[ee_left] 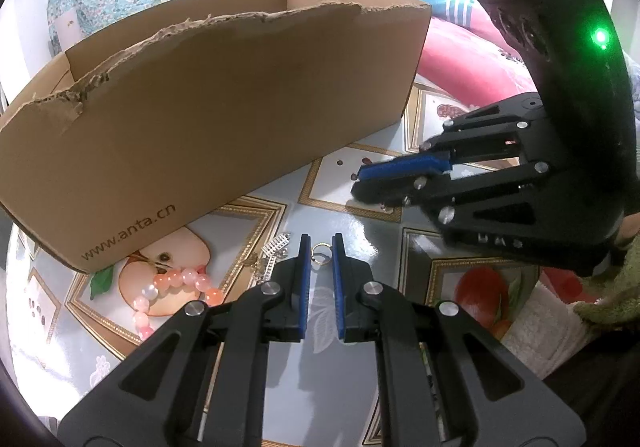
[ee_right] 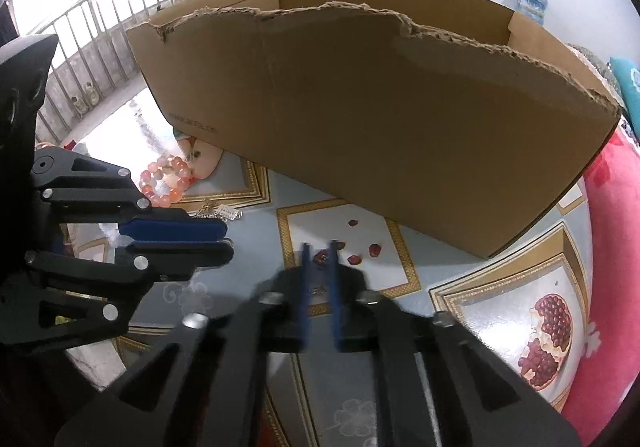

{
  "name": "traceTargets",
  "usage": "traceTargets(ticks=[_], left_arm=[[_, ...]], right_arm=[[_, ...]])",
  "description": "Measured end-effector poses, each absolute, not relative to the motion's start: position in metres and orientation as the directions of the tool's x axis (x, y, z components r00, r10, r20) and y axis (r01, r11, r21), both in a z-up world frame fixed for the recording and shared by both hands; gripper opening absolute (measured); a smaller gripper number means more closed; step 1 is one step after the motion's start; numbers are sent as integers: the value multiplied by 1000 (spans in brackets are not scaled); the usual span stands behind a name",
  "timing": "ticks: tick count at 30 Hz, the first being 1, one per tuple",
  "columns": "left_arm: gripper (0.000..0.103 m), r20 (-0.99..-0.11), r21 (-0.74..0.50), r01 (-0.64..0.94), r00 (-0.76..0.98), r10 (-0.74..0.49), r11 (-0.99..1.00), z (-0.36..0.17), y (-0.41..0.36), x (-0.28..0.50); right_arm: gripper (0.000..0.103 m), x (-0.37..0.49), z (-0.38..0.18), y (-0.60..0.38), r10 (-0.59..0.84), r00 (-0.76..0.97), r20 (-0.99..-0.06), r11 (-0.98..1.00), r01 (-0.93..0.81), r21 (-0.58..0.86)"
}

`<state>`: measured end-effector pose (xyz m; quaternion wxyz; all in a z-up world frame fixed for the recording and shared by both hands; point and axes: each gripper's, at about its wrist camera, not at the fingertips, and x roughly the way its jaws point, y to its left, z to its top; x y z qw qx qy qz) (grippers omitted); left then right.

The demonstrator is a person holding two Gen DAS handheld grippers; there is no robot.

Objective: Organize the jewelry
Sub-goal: 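Carry both held pieces up over the box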

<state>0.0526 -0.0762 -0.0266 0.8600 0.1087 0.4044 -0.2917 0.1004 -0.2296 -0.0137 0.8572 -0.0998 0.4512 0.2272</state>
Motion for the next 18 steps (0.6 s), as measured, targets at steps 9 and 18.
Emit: traceTargets(ticks=[9,18], left_arm=[[9,-740,-52,588,520,-427,807,-20,-70,50],[9,-725,-47,590,535,-434,806,-14,-68,41]], right_arm=[[3,101,-5,-251,381,483,-789,893,-412,179],[3,89,28,-269,440,541,-716,887,-386,254]])
